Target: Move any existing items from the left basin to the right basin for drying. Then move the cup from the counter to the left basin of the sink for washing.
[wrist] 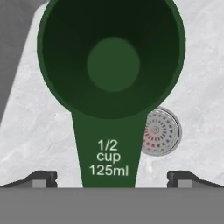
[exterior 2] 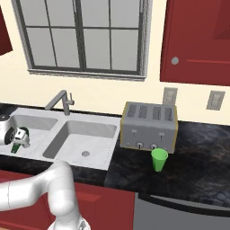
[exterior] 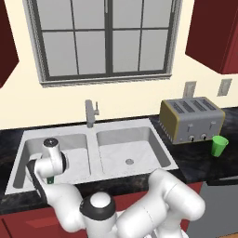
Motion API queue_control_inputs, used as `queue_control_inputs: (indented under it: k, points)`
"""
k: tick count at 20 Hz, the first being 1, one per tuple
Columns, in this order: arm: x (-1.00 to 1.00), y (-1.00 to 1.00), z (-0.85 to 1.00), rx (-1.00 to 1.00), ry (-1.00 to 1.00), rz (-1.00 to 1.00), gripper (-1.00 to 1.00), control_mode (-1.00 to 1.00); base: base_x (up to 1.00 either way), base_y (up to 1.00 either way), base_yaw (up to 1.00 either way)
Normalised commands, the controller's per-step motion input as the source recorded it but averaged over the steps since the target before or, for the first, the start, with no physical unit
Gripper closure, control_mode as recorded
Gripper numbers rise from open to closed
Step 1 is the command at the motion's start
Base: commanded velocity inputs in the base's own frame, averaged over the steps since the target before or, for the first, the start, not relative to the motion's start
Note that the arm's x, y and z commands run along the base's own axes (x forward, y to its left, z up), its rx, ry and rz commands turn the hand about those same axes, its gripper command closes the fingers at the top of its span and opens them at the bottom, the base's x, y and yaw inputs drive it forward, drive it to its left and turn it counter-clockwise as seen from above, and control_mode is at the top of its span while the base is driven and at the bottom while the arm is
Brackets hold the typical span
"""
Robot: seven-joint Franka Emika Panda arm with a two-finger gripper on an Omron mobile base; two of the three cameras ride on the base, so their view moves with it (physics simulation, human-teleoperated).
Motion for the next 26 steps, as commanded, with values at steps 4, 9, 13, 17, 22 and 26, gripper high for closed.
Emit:
queue_control_inputs:
  k: [4,9,13,17,22,26]
  points:
    - [0.0,0.05,-0.1,0.0,0.0,0.0,-1.0,-1.0,0.0,0.0,0.0]
    - [0.0,0.01,-0.09,0.0,0.0,0.0,-1.0,-1.0,0.0,0.0,0.0]
    - [0.01,0.01,-0.12,0.0,0.0,0.0,-1.0,-1.0,0.0,0.0,0.0]
    - [0.01,0.0,-0.15,0.0,0.0,0.0,-1.0,-1.0,0.0,0.0,0.0]
    - [0.04,0.02,-0.15,0.0,0.0,0.0,-1.0,-1.0,0.0,0.0,0.0]
    - [0.06,0.03,-0.13,0.0,0.0,0.0,-1.0,-1.0,0.0,0.0,0.0]
